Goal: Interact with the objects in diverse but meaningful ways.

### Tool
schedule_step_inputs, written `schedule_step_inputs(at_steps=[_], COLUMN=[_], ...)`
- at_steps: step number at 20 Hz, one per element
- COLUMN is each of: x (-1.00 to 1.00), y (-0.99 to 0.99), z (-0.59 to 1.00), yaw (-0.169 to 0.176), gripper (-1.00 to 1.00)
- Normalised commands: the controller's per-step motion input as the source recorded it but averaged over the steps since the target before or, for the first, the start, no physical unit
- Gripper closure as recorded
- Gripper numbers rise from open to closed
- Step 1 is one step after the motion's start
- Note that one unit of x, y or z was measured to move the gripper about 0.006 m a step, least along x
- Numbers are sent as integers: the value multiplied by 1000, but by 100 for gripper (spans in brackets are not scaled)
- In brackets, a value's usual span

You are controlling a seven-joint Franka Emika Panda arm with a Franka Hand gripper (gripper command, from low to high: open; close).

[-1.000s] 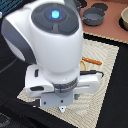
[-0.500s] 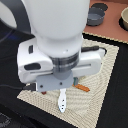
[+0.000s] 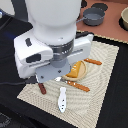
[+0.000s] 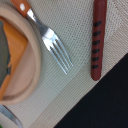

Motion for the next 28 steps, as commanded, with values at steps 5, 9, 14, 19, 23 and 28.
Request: schedule_step_inputs(at_steps=[5, 9, 14, 19, 23, 28], x=[-924, -876, -849, -806, -778, -723], y=[-54, -19, -15, -30, -60, -61], z=[-671, -679, -707, -671, -636, -562], yaw=[51, 48, 41, 37, 38, 38], gripper=[-100, -100, -100, -100, 100, 100])
